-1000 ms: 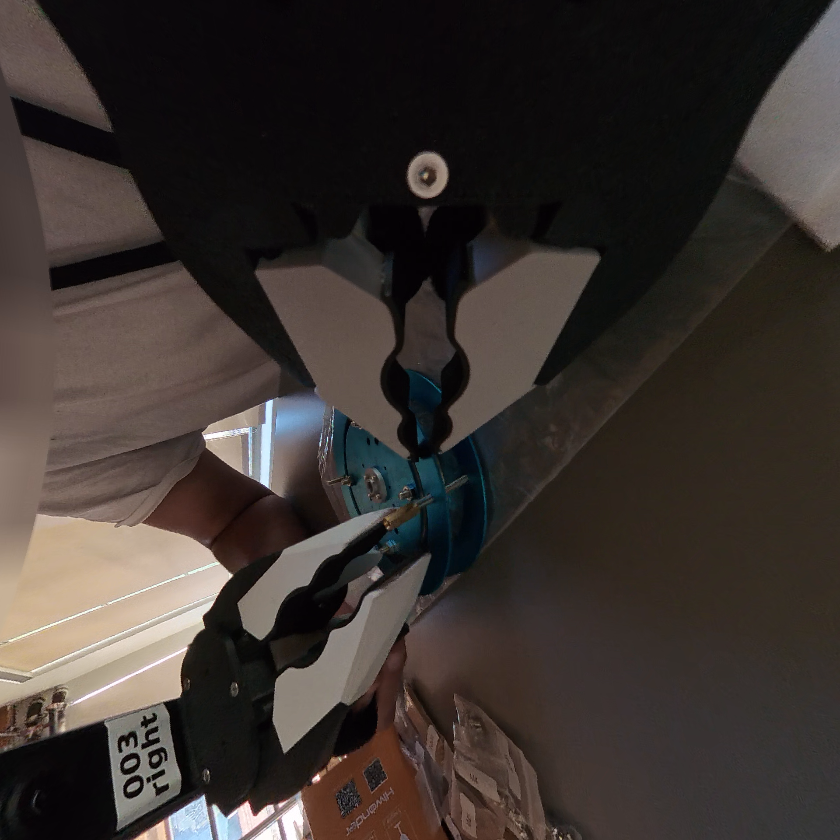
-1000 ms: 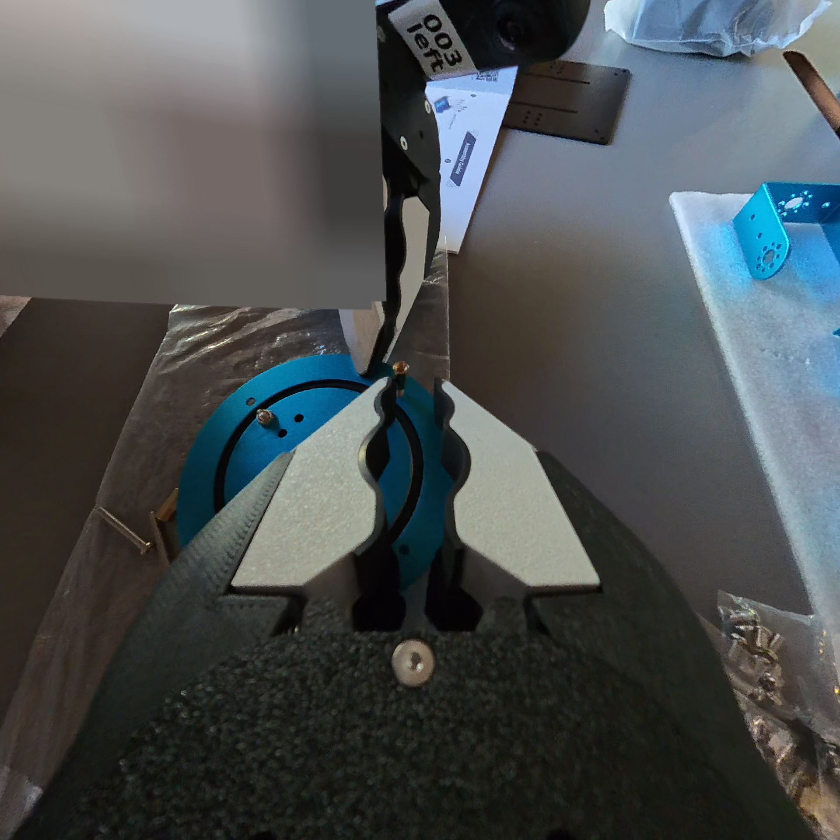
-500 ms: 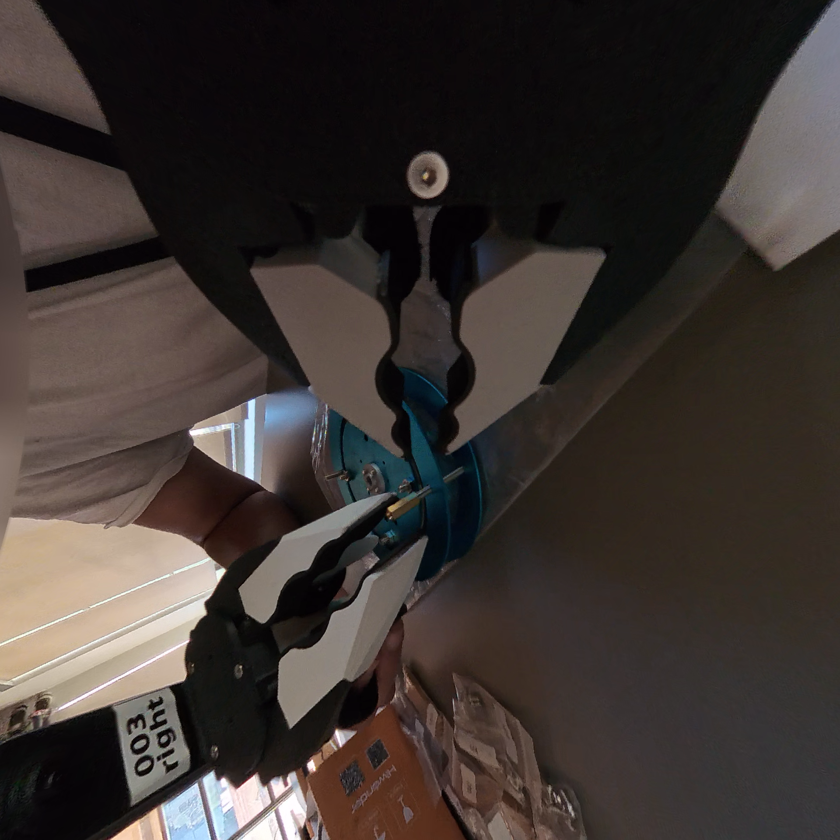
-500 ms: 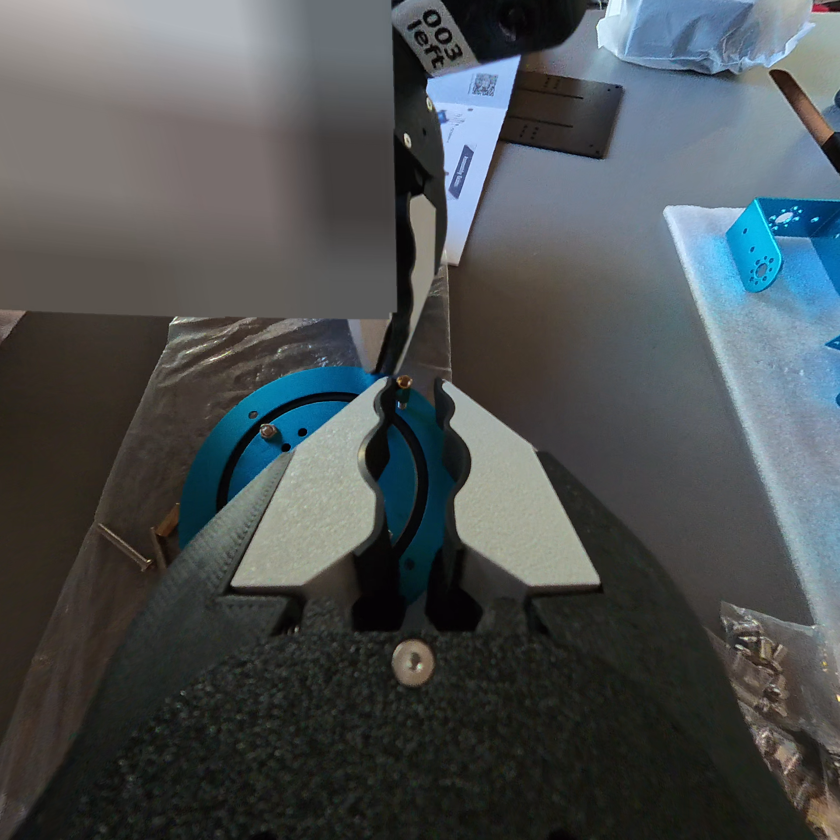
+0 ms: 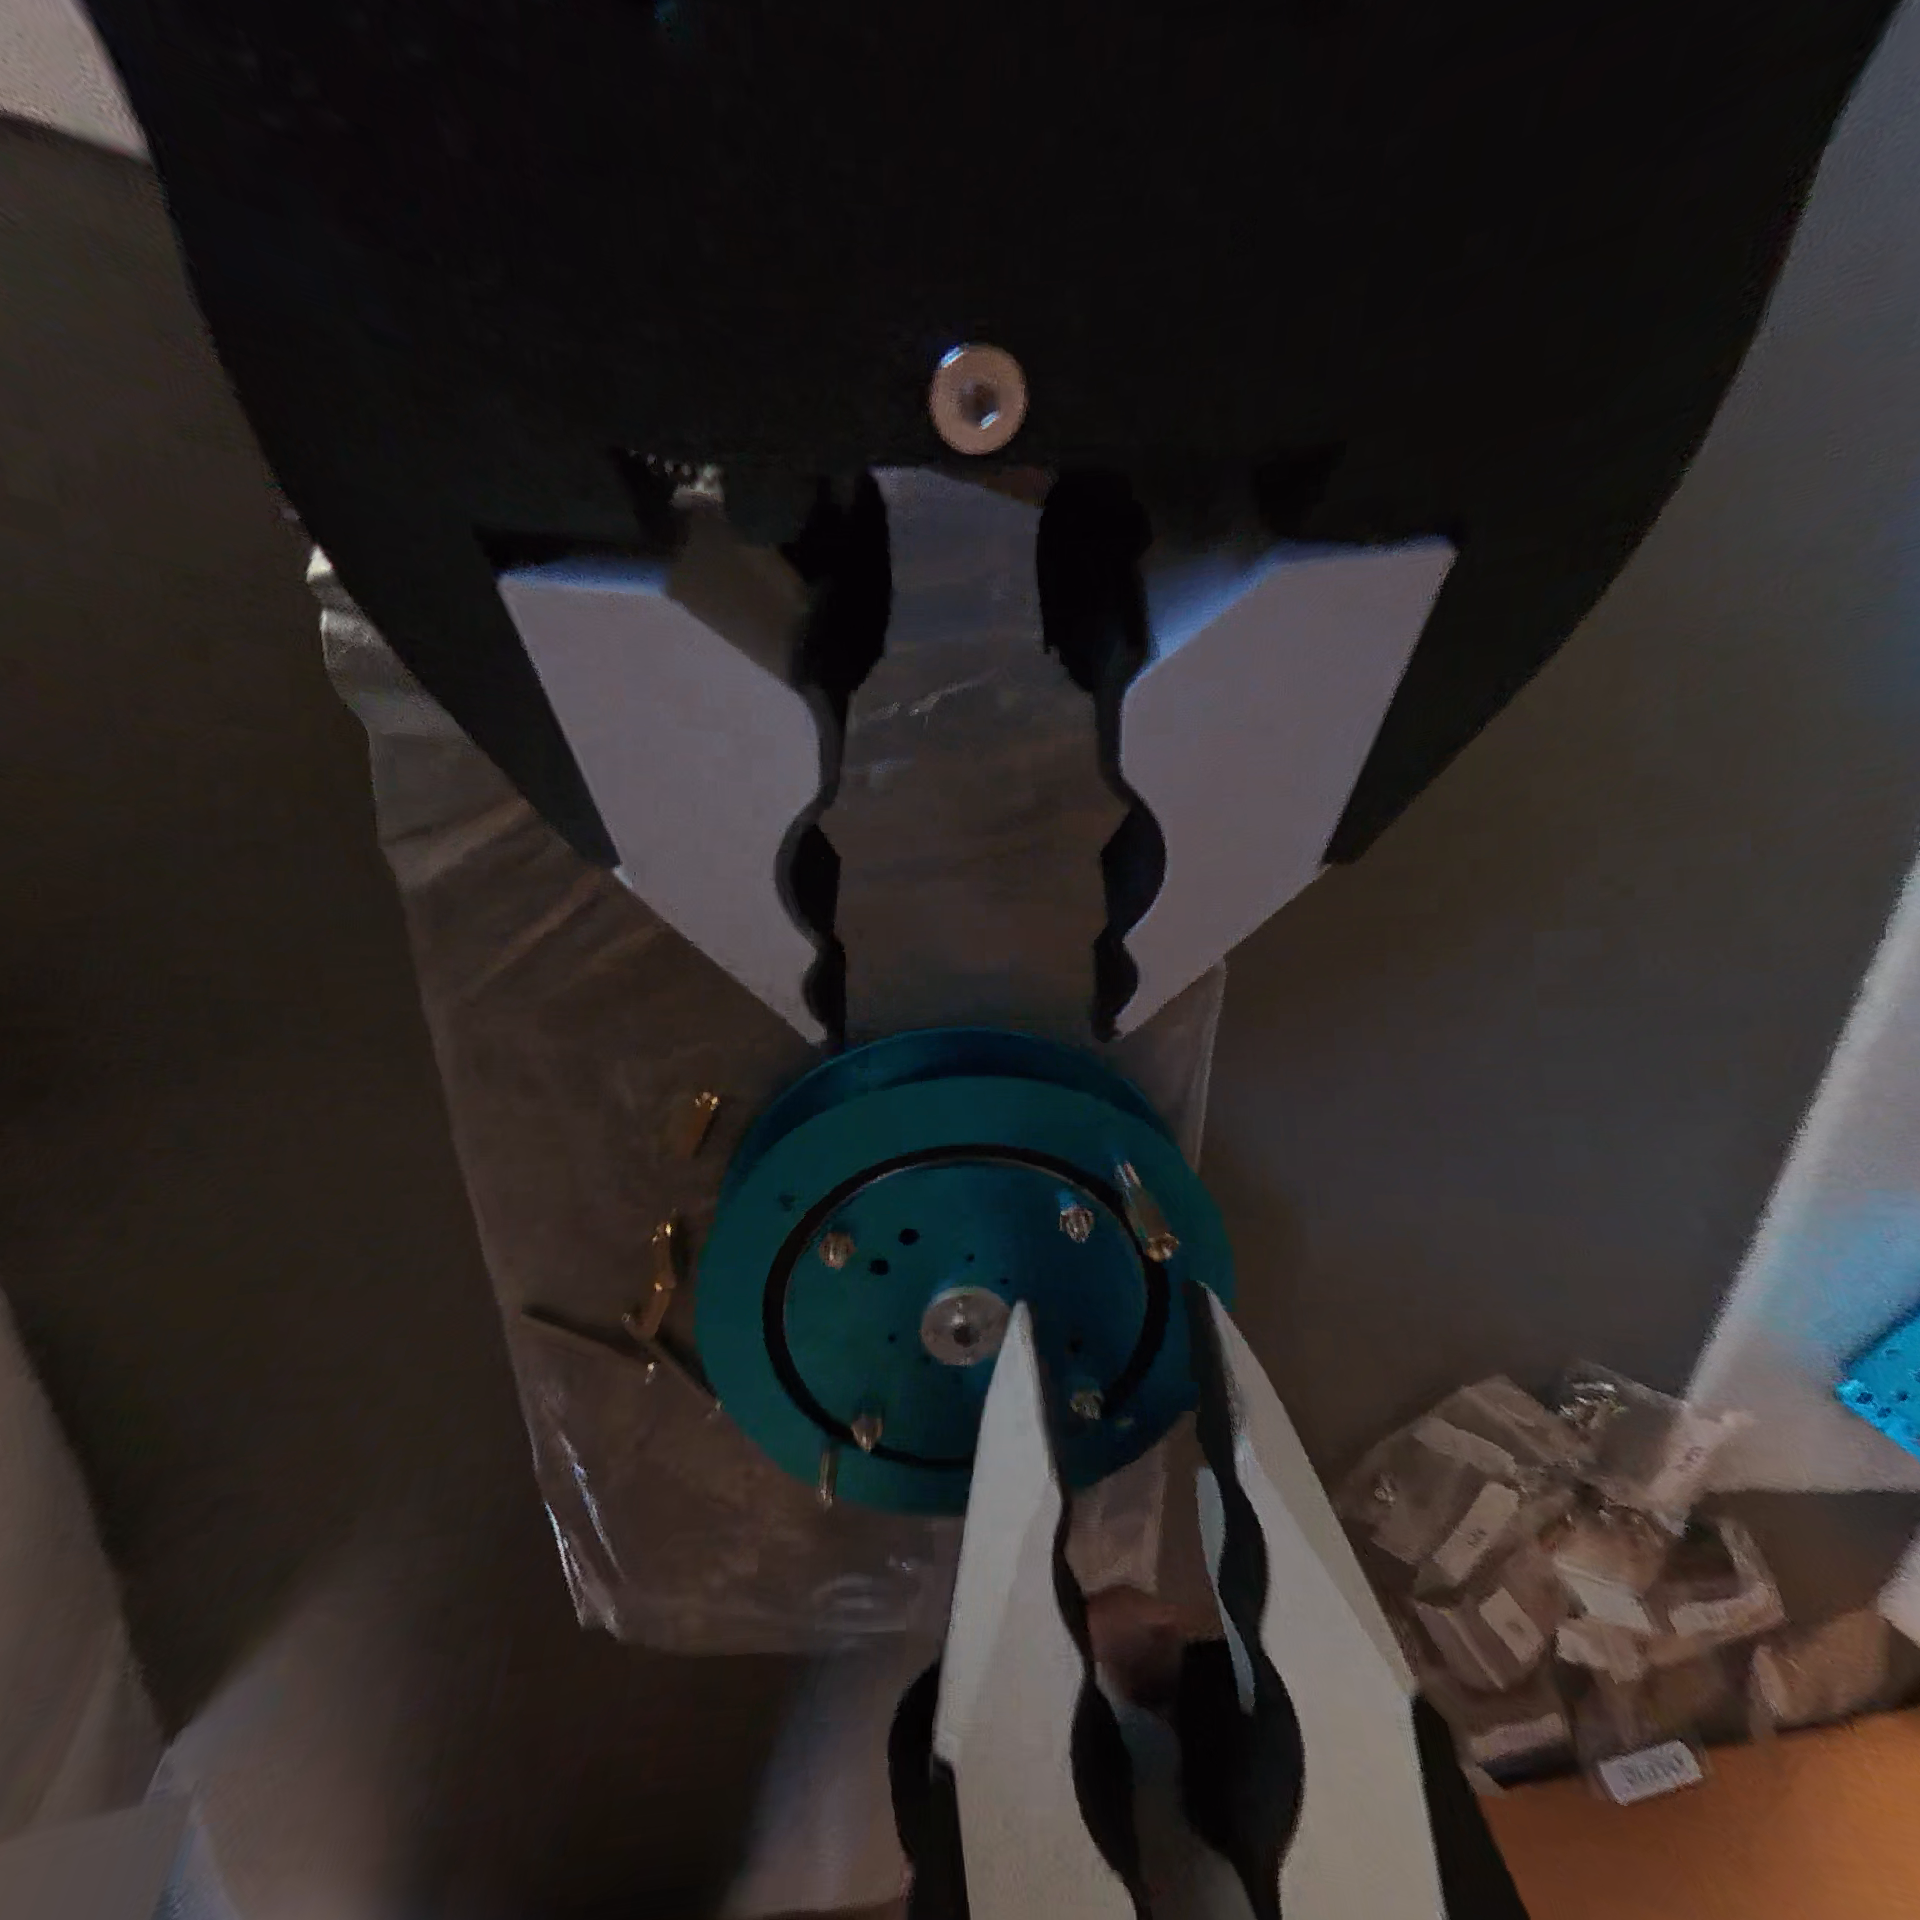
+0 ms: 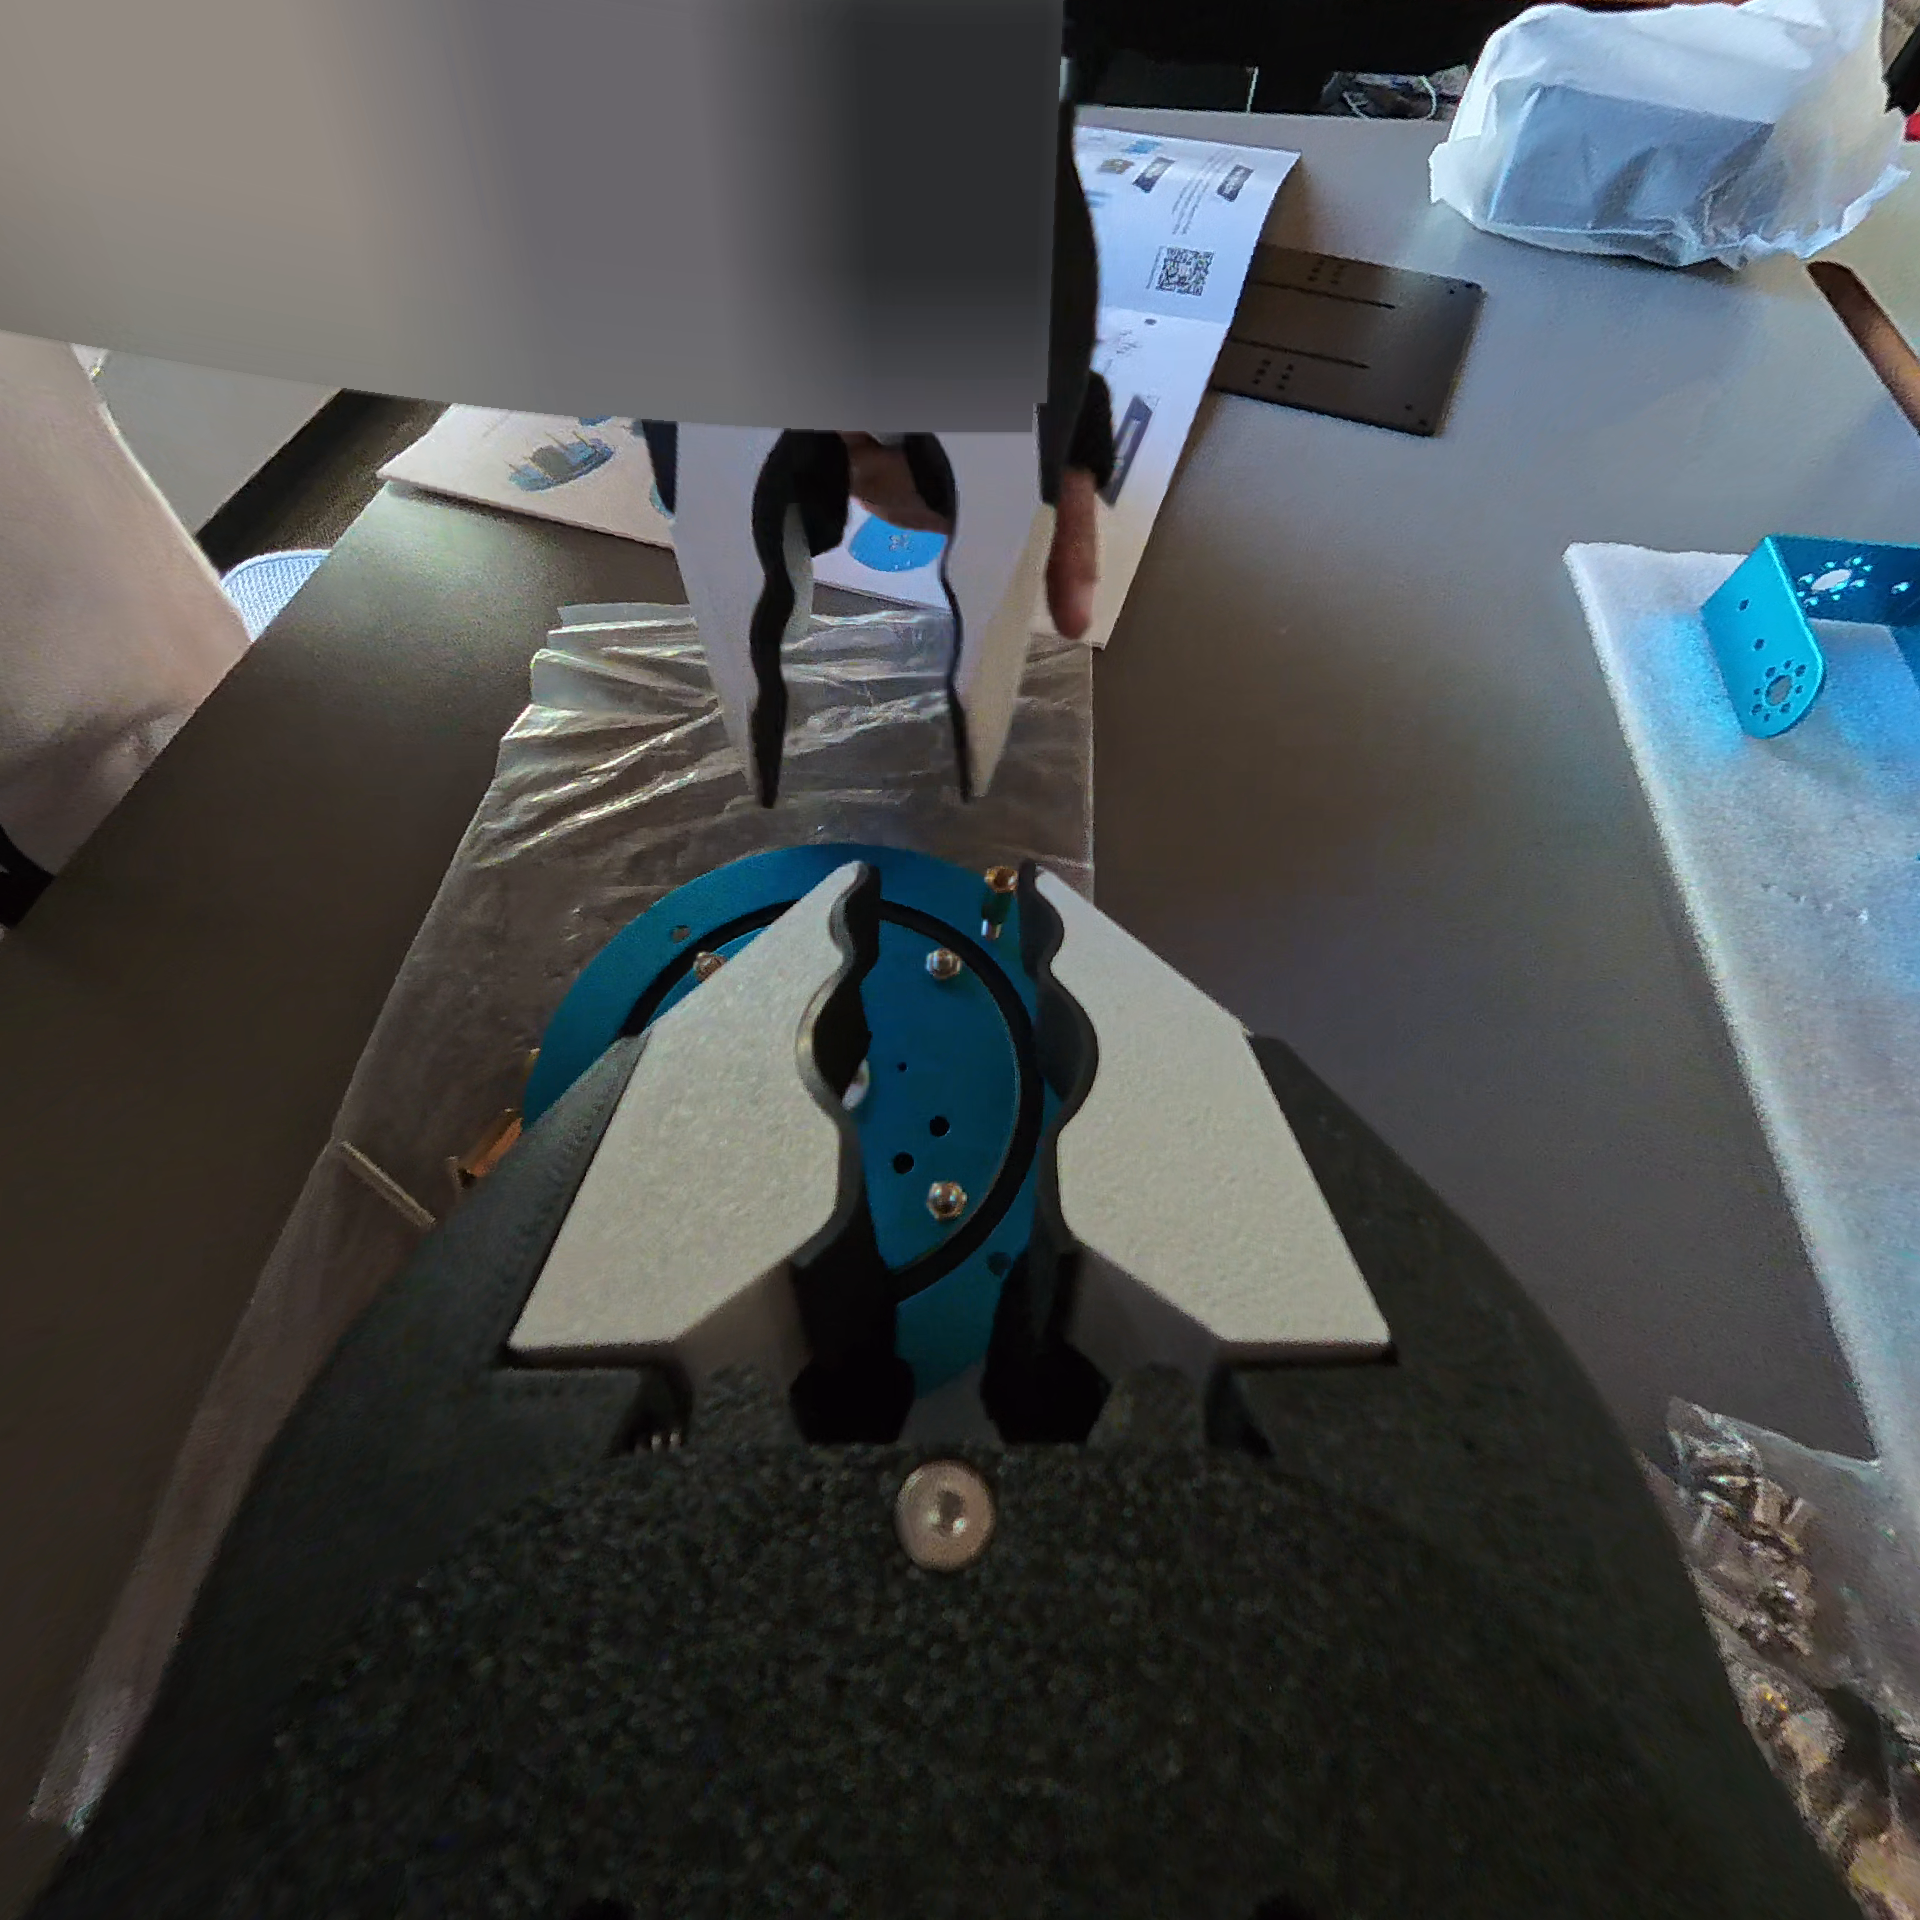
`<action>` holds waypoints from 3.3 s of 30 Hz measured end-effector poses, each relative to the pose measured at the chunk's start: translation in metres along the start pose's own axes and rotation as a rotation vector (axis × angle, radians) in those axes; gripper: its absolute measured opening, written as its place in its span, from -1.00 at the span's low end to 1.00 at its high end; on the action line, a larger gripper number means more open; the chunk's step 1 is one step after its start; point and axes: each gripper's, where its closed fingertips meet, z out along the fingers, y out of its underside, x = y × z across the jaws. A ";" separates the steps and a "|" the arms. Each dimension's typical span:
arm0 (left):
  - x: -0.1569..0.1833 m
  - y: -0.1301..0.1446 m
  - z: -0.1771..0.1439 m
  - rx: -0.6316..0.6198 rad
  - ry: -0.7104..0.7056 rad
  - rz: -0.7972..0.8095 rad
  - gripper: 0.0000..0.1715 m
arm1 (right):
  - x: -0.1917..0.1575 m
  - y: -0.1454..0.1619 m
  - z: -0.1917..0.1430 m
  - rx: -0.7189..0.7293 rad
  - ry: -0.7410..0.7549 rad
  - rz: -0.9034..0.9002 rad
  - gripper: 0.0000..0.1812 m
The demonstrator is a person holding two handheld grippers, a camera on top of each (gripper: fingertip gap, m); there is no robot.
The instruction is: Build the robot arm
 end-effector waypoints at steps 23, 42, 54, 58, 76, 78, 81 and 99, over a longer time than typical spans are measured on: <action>-0.003 0.006 0.034 -0.060 0.160 0.073 -0.19 | -0.001 0.008 0.003 -0.055 -0.051 0.018 -0.54; -0.002 0.007 0.034 -0.059 0.149 0.065 -0.20 | -0.005 0.006 0.013 -0.051 -0.085 0.012 -0.62; -0.003 0.007 0.034 -0.059 0.149 0.065 -0.21 | -0.001 0.005 0.011 -0.039 -0.069 0.008 -0.62; -0.002 0.007 0.034 -0.058 0.149 0.066 -0.21 | -0.007 0.009 0.012 -0.060 -0.105 0.040 -0.67; -0.002 0.007 0.033 -0.058 0.150 0.064 -0.21 | -0.007 0.008 0.003 -0.043 -0.055 0.044 -0.78; -0.004 0.007 0.032 -0.060 0.150 0.058 -0.21 | -0.003 0.008 0.000 -0.035 -0.026 0.036 -0.78; -0.013 0.012 0.023 -0.070 0.132 0.053 -0.22 | -0.001 0.006 0.000 -0.028 -0.010 0.027 -0.77; -0.046 -0.044 0.016 0.255 -0.098 0.051 -0.34 | -0.013 0.005 0.013 0.026 -0.110 0.014 -0.50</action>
